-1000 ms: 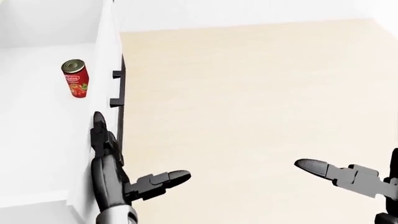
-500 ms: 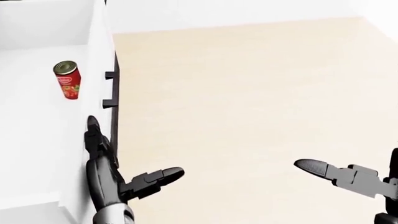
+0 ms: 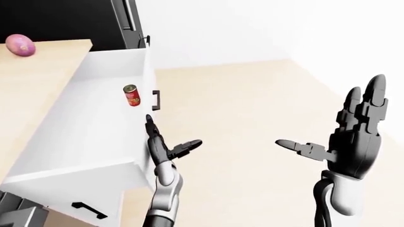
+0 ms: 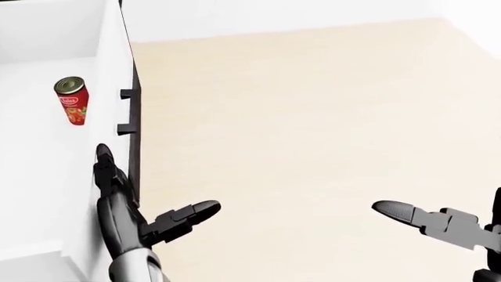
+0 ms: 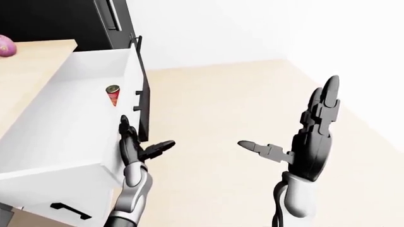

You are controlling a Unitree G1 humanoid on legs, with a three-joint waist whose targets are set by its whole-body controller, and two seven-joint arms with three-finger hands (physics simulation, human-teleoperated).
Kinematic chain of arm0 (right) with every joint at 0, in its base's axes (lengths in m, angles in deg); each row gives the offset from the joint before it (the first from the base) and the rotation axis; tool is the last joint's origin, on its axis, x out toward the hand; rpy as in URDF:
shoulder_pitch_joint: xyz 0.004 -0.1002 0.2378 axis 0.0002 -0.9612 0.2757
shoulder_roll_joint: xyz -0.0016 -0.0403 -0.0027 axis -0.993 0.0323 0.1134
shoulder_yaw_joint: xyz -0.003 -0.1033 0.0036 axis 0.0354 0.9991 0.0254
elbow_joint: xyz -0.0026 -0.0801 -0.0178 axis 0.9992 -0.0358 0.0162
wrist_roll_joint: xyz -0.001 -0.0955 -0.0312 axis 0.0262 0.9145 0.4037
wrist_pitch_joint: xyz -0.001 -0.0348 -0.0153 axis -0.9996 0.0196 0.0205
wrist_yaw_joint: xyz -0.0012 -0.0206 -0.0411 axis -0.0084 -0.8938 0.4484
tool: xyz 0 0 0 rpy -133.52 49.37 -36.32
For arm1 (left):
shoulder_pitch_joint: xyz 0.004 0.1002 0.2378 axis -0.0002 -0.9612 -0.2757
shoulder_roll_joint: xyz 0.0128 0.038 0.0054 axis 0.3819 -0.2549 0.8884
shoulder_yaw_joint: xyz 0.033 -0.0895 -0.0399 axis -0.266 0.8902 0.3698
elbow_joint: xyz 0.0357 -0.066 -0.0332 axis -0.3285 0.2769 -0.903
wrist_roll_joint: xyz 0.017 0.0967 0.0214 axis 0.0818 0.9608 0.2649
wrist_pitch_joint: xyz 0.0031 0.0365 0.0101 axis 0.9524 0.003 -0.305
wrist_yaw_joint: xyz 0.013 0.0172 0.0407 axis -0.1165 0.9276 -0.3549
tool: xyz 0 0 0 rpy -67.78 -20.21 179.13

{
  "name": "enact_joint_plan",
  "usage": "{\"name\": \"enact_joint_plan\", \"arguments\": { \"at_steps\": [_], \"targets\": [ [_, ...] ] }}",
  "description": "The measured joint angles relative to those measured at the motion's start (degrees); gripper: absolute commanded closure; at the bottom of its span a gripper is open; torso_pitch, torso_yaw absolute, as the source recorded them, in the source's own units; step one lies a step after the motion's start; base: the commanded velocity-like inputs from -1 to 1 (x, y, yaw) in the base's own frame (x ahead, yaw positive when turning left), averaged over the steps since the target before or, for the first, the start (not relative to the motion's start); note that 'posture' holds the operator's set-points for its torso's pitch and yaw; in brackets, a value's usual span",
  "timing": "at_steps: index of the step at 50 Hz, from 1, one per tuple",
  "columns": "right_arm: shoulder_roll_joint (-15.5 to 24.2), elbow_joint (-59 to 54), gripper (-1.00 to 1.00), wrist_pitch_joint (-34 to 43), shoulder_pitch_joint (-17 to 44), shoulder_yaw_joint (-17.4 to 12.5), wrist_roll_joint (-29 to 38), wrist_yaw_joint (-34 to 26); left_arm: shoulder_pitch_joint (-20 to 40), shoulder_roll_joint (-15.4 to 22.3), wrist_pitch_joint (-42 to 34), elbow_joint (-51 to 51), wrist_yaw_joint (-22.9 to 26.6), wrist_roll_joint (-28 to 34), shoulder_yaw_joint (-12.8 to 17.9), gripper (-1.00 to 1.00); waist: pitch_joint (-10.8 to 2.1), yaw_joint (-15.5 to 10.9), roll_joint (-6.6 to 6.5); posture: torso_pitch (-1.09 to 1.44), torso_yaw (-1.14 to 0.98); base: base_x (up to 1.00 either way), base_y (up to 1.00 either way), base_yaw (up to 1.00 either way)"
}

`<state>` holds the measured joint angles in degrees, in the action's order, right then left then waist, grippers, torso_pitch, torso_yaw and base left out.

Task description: Close the right drawer.

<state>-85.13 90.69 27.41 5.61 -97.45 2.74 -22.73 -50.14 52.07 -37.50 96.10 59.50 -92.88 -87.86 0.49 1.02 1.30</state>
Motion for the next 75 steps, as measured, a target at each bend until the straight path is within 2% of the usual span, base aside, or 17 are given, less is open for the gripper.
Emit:
{"name": "enact_joint_plan", "arguments": {
  "at_steps": [26,45,75],
  "targets": [
    [0.16,-0.45,-1.0,-0.11,0.14,-0.34,-0.3,0.22,1.25,2.52,1.14,1.86,0.94,-3.39,1.91,-1.0,-0.09,0.67,-0.39,0.0,0.0,0.0,0.0,0.0],
    [0.15,-0.1,-1.0,0.12,0.08,-0.51,-0.36,0.28,1.55,4.61,0.11,0.98,-0.78,-6.34,4.14,-1.0,-0.09,0.8,-0.62,0.0,0.0,0.0,0.0,0.0],
    [0.19,-0.68,-1.0,-0.44,0.01,-0.5,-0.3,0.14,5.57,8.58,2.21,6.8,-3.24,-11.45,8.09,-1.0,-0.05,0.49,-0.92,0.0,0.0,0.0,0.0,0.0]
  ]
}}
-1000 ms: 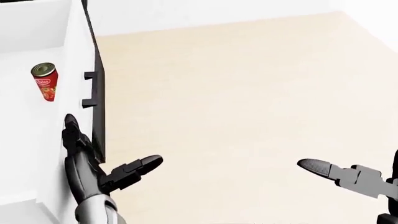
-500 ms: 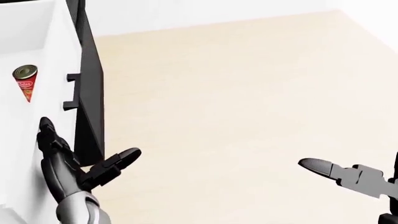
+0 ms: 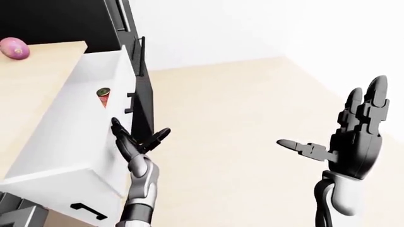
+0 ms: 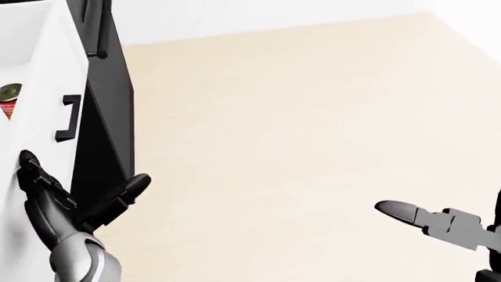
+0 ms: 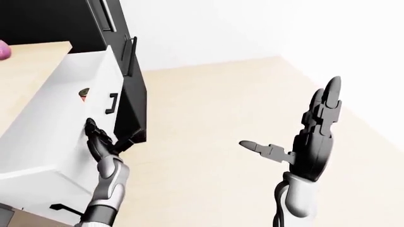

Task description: Close the right drawer.

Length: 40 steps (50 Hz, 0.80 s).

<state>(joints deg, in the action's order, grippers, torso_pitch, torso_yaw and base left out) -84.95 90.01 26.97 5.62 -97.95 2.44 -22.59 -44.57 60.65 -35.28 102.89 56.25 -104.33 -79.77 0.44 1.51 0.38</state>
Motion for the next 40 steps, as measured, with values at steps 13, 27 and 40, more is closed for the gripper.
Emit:
{"name": "enact_joint_plan", "arguments": {
  "at_steps": [13,27,40],
  "targets": [
    [-0.1,1.1,-1.0,0.71,-0.15,-0.11,0.05,-0.17,1.59,1.65,1.25,2.97,-0.78,-1.71,1.35,-1.0,-0.1,-0.07,-0.06,0.0,0.0,0.0,0.0,0.0],
    [-0.07,0.94,-1.0,0.91,0.04,0.05,0.12,-0.1,3.84,3.73,3.16,7.69,-0.99,-4.18,2.8,-1.0,-0.18,-0.12,-0.31,0.0,0.0,0.0,0.0,0.0],
    [-0.03,0.38,-1.0,0.8,0.13,0.2,0.19,-0.05,4.93,6.01,4.52,10.52,-1.03,-6.62,4.17,-1.0,-0.21,0.05,-0.54,0.0,0.0,0.0,0.0,0.0]
  ]
}}
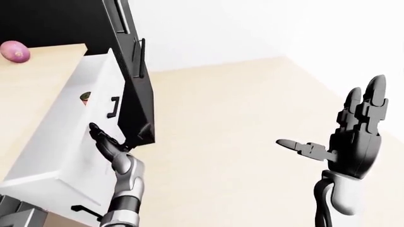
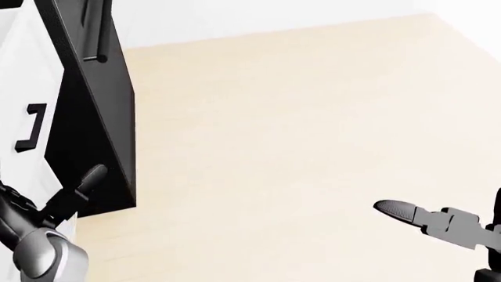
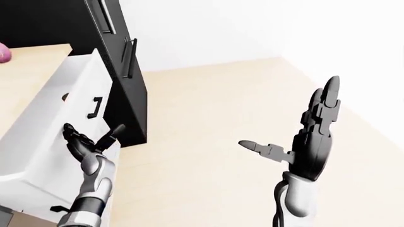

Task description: Close the right drawer.

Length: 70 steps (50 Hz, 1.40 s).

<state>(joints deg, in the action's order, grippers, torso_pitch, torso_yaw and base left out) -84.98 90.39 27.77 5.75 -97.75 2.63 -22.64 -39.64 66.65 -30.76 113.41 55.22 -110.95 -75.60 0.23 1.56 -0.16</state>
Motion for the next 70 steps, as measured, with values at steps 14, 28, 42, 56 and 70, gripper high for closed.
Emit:
{"name": "enact_joint_plan", "arguments": {
  "at_steps": [14,28,42,56,70],
  "targets": [
    [0.0,0.36,-1.0,0.22,-0.06,-0.04,0.09,-0.07,0.4,1.52,0.91,1.36,-0.43,-1.62,0.97,-1.0,-0.12,0.0,0.0,0.0,0.0,0.0,0.0,0.0],
    [0.04,-0.13,-1.0,-0.09,-0.1,-0.2,-0.07,-0.11,0.44,3.14,0.85,1.72,-1.35,-3.05,2.08,-1.0,-0.07,0.08,-0.03,0.0,0.0,0.0,0.0,0.0],
    [0.07,0.07,-1.0,0.24,-0.07,-0.25,0.0,-0.05,0.68,5.93,0.72,3.08,-1.4,-6.22,4.06,-1.0,0.0,0.35,-0.16,0.0,0.0,0.0,0.0,0.0],
    [0.11,0.06,-1.0,0.41,0.04,-0.2,-0.01,-0.07,0.62,8.11,1.73,4.92,-1.1,-8.67,5.26,-1.0,0.04,0.52,-0.26,0.0,0.0,0.0,0.0,0.0],
    [0.1,0.02,-1.0,0.24,-0.05,-0.23,-0.05,-0.03,0.51,10.8,3.06,8.03,0.2,-11.59,6.74,-1.0,0.13,0.87,-0.46,0.0,0.0,0.0,0.0,0.0]
  ]
}}
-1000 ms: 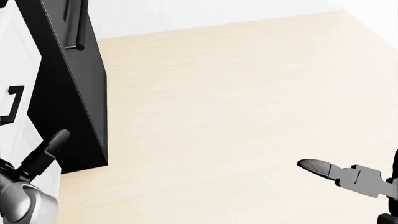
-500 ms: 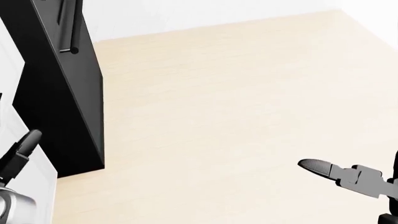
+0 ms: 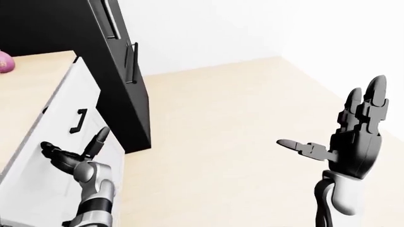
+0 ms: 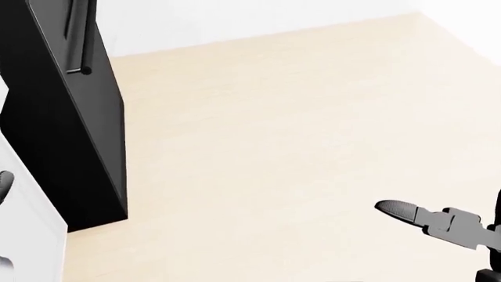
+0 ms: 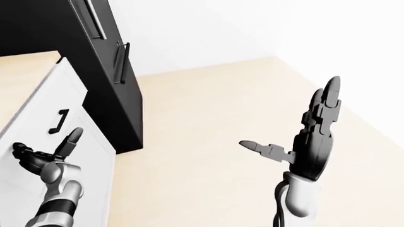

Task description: Close the right drawer.

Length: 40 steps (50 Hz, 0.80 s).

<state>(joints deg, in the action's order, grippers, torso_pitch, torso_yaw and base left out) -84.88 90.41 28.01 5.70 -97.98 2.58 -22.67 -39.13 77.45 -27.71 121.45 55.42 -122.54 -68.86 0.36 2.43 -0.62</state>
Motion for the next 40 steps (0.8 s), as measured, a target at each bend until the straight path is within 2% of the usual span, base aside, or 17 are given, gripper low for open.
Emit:
{"name": "enact_joint_plan", "arguments": {
  "at_steps": [32,40],
  "targets": [
    [-0.01,0.03,-1.0,0.17,0.11,0.15,0.22,0.18,1.34,8.07,5.09,13.19,4.73,-8.35,3.09,-1.0,0.17,1.08,-0.74,0.0,0.0,0.0,0.0,0.0],
    [-0.01,-0.41,-1.0,-0.13,-0.01,0.13,0.22,0.15,1.4,9.11,6.67,15.69,4.97,-9.76,3.44,-1.0,0.3,1.08,-0.91,0.0,0.0,0.0,0.0,0.0]
  ]
}}
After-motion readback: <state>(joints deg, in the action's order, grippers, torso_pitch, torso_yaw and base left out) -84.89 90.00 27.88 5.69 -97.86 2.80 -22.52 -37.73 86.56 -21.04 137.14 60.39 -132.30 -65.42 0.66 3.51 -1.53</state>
